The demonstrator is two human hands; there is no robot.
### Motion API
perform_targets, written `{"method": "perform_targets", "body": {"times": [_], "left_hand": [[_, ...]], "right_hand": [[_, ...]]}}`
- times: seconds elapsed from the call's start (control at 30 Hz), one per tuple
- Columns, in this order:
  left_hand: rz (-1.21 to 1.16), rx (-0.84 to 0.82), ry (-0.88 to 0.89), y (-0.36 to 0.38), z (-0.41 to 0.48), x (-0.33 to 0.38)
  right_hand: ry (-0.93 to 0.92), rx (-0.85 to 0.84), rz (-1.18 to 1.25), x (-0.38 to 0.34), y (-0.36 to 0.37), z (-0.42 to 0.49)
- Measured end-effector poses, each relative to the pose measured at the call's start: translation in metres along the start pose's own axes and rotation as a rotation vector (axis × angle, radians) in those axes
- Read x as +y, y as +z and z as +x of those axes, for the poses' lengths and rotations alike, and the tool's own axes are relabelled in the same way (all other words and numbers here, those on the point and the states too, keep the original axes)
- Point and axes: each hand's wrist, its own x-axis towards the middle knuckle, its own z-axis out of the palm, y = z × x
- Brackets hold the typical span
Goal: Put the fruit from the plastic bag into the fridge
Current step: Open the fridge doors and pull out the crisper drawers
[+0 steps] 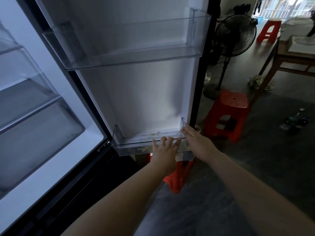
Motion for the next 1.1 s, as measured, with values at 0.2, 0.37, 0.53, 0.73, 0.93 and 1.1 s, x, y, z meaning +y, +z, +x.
{"method": "perform_targets", "body": {"times": [0.2,0.37,0.53,0.73,0.93,1.1], "left_hand": [[0.027,-0.021,0.132,0.011,-0.024,-0.023],[-0.006,0.046,0.100,0.006,-0.054,-0.065],[-0.054,0.196,-0.032,-0.013,-0.102,-0.128],[-0.038,0.351,-0.214,-0.034,-0.165,-0.217],[0.025,0.393,-0.495,-0.033,-0.244,-0.315],[0.069,0.420,-0.749,-0.018,-0.309,-0.382]], "right_hand": [[-0.013,0.059,0.001,-0.014,-0.007,-0.004],[-0.057,0.190,-0.025,-0.055,-0.015,-0.001],[-0.190,0.259,-0.006,-0.125,-0.023,0.028],[-0.412,0.293,0.055,-0.243,-0.030,0.090],[-0.638,0.257,0.040,-0.368,-0.022,0.149],[-0.736,0.211,0.089,-0.463,-0.003,0.182]]}}
